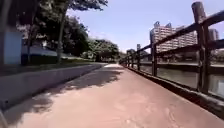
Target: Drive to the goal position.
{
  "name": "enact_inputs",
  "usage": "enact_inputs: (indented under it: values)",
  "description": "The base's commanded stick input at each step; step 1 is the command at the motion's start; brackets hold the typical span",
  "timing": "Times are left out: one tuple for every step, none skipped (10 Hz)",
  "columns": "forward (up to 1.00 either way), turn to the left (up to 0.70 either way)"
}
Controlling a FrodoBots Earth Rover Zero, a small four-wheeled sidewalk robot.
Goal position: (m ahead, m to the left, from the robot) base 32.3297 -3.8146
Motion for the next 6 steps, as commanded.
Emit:
enact_inputs:
  values:
    - [1.00,0.01]
    - [1.00,0.01]
    - [1.00,0.01]
    - [1.00,0.01]
    - [1.00,0.01]
    - [1.00,0.01]
